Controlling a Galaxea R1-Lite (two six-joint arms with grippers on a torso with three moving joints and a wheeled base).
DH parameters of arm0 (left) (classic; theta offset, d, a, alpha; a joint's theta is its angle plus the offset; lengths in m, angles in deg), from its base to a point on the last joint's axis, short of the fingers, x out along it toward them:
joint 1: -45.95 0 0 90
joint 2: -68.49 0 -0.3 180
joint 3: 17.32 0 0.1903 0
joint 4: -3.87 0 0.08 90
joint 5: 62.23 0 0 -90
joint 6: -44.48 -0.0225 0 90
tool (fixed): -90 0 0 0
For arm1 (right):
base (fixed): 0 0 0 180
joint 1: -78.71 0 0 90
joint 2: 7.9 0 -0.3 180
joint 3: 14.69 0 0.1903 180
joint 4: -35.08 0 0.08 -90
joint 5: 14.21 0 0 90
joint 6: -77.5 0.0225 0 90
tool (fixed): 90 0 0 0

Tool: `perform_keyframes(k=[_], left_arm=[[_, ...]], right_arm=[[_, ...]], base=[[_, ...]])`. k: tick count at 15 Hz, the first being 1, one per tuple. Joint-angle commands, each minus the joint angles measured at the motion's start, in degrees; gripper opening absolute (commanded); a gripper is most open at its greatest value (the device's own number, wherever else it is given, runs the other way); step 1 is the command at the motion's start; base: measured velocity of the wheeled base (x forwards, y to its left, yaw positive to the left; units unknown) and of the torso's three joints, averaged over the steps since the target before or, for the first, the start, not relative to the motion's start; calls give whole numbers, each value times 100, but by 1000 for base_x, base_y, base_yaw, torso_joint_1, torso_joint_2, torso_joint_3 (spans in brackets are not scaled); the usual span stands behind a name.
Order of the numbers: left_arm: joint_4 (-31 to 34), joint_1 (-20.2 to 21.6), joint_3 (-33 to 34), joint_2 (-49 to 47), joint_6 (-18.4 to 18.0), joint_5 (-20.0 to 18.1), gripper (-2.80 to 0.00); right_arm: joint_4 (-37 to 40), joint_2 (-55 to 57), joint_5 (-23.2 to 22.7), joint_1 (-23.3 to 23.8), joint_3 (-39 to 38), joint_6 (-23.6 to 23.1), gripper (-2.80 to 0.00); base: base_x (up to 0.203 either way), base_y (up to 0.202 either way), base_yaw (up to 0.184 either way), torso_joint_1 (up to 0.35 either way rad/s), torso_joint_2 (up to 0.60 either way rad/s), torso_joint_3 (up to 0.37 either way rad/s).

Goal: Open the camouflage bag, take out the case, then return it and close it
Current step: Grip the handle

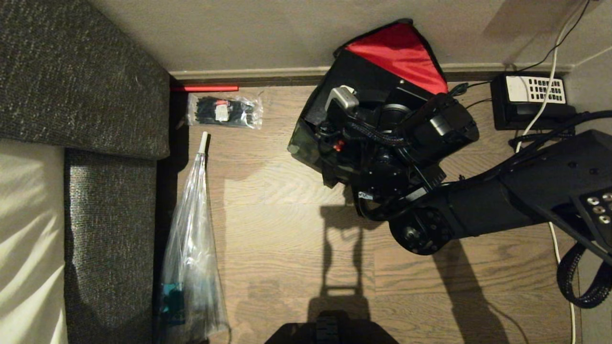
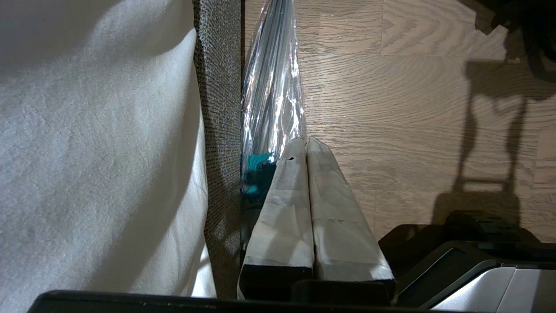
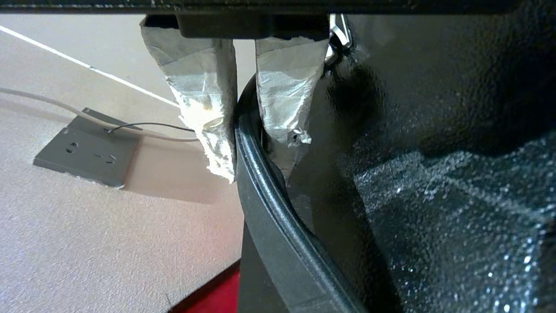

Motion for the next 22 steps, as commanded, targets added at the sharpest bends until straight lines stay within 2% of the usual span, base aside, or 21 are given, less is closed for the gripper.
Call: perform_keyframes(k=[1,3,8,10,12,22], left_arm=[[0,1,1,0,1,2,-280],[0,1,1,0,0,2,-280],[0,1,1,0,1,2,-280],[0,1,1,0,1,2,-280],[0,1,1,5,1,2,-280],[0,1,1,0,1,2,-280]], right_arm=[[-9,-249,260,-27,89,-89,-280],[371,-450,576,-85,179,-52,-280],[401,-596,614,-289,191,-50,-280],[329,-356,622,-290,23,28,-280],[364,-95,623,-290,47,276,-280],[316,982,623,-119,126,773,-280]], base=[[0,0,0,0,0,0],[0,0,0,0,0,0],[0,0,0,0,0,0],[0,0,0,0,0,0],[0,0,0,0,0,0],[0,0,0,0,0,0]])
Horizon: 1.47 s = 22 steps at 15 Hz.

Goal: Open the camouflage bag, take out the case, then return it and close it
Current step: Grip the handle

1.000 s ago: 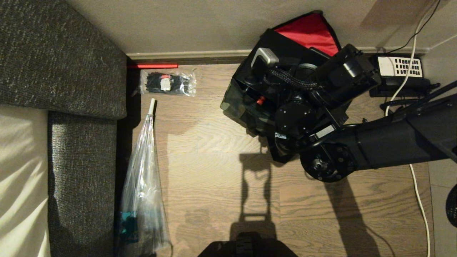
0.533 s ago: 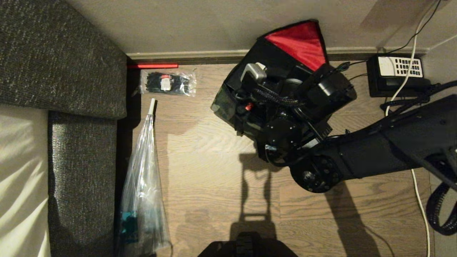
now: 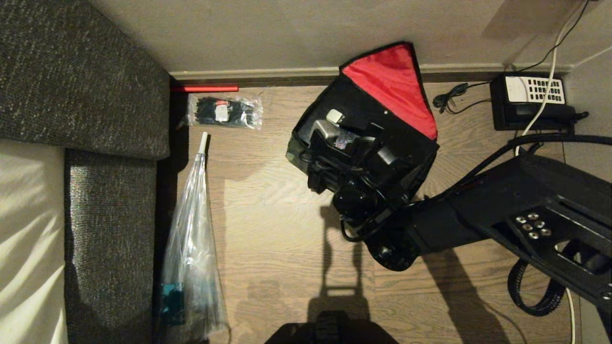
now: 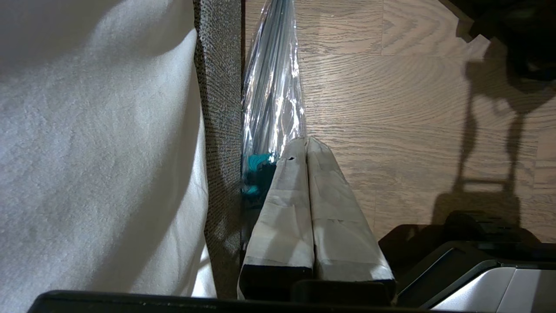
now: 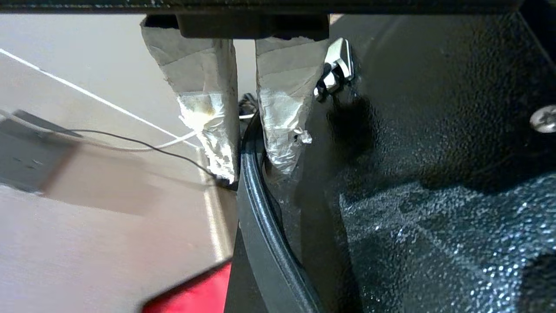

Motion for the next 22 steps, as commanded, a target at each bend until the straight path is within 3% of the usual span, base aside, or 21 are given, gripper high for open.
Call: perform_keyframes(k=[1,12,16,22], left_arm=[[0,-4,1,0,-10,0,-280],[0,-4,1,0,-2,0,-280],[0,-4,1,0,-11,0,-280],[0,-4,1,0,-2,0,-280]], right_arm=[[-37,325,50,28,-13,79,-280],[369,-358,121,24,-83,113,-280],[325,-81,98,24,-482,353,-280],[455,288,125,-61,-426,475,-280]], base=[[0,0,0,0,0,0],[0,0,0,0,-2,2],[0,0,0,0,0,0],[0,0,0,0,0,0]])
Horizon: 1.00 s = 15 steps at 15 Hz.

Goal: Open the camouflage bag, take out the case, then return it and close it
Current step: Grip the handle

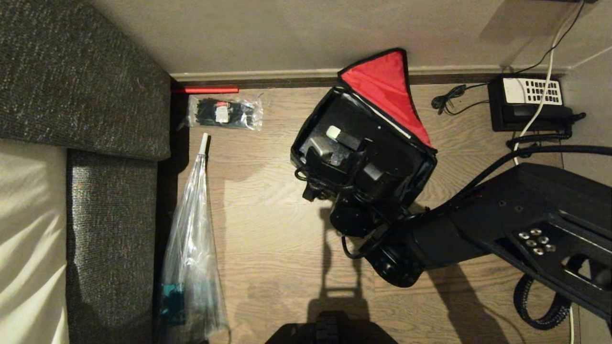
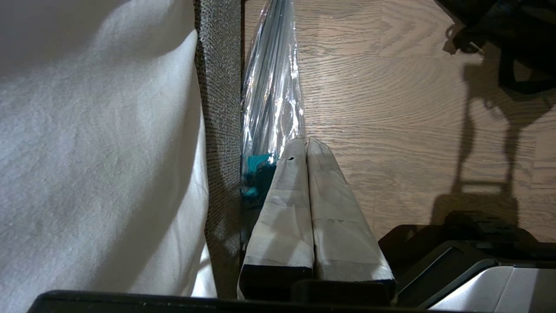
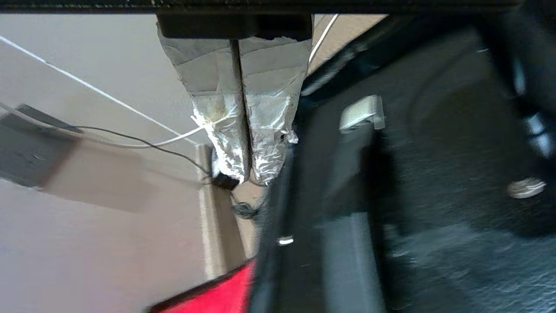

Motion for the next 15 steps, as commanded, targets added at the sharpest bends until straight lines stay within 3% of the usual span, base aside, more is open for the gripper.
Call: perform_keyframes(k=[1,2,9,15], left_arm=[[1,1,1,0,1,7,-280],[1,1,1,0,-7,0,-280],[1,1,1,6,1,0,-280],[1,1,1,0,1,0,-280]], right_arm=[[-47,245,48,-35,-14,-27,-280],[-50,303,48,-35,-20,-12,0],[-46,781,194,-12,345,412,0],[-51,992,206,443,623,396,0]], base=[[0,0,0,0,0,0],[0,0,0,0,0,0],[0,0,0,0,0,0],[0,0,0,0,0,0]])
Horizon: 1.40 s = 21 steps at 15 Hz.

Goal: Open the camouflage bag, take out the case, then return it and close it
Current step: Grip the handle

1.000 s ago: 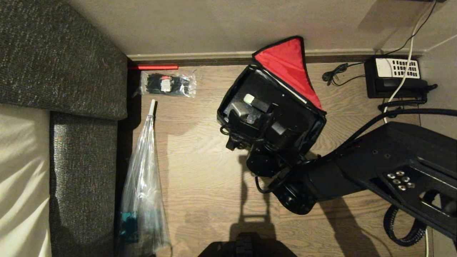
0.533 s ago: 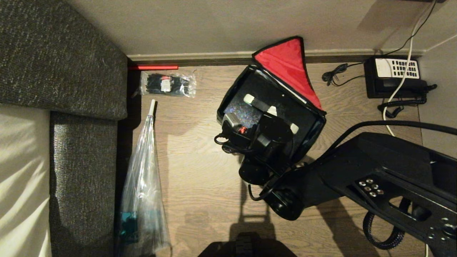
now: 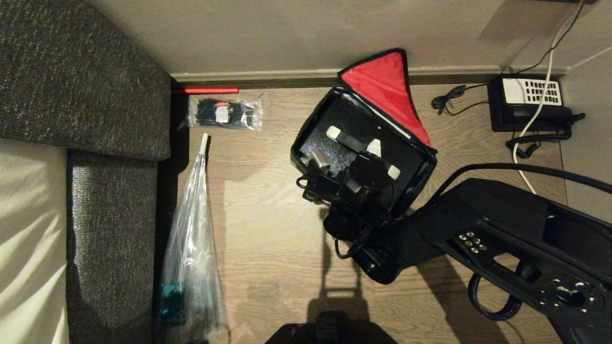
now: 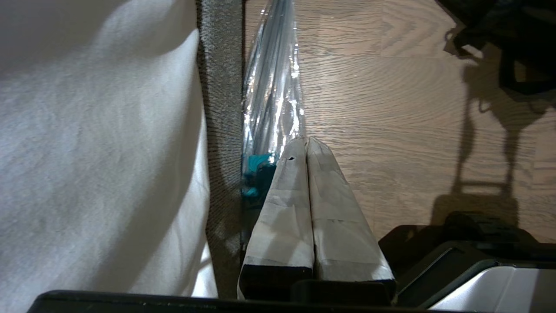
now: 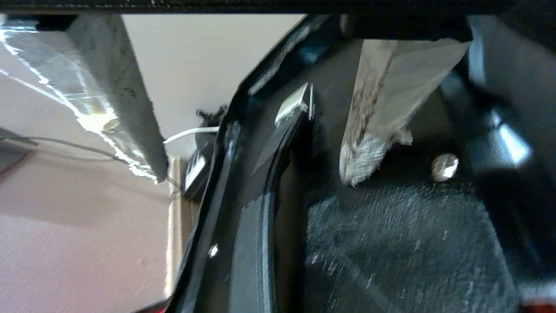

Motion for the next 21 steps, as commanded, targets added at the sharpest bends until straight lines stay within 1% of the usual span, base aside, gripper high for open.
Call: perform_keyframes(k=[1,4,6,10,13,15,19,20,21], left_arm=[[0,1,1,0,1,0,-280],[0,1,1,0,1,0,-280],[0,1,1,0,0,0,-280],[0,1,1,0,1,0,-280],[0,1,1,0,1,0,-280],[0,1,1,0,1,0,-280],[0,1,1,0,1,0,-280],[0,1,1,0,-4,0,-280],[0,1,1,0,1,0,-280]], right_arm=[[-28,214,32,135,188,-77,0],[-38,455,13,309,650,-133,0],[-35,591,-7,458,813,-280,0],[25,910,-12,754,1371,-314,0],[106,1048,-11,1059,2008,-500,0],[94,1143,-8,1173,2120,-491,0],[-28,1271,6,1172,2104,-339,0],[-52,1278,-3,1164,2075,-300,-280],[-51,1278,-3,1164,2044,-300,-280]], base=[[0,0,0,0,0,0],[0,0,0,0,0,0],[0,0,0,0,0,0],[0,0,0,0,0,0],[0,0,0,0,0,0],[0,0,0,0,0,0],[0,0,0,0,0,0],[0,0,0,0,0,0],[0,0,0,0,0,0]])
